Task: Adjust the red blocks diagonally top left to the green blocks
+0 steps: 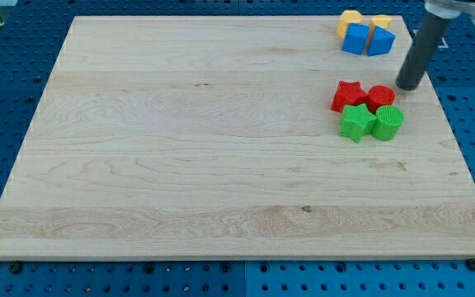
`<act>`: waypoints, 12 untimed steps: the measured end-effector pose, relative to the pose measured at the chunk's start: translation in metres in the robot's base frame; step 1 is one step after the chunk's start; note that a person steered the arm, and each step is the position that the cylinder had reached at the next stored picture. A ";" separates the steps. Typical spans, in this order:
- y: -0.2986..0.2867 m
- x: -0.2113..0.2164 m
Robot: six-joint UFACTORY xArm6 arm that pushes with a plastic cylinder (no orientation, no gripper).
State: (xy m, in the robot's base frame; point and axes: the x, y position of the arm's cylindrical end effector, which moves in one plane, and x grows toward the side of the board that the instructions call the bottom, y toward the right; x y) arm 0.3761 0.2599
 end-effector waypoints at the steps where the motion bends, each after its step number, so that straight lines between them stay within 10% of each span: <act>1: 0.003 0.027; 12: -0.090 0.051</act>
State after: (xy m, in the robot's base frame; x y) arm 0.4274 0.1697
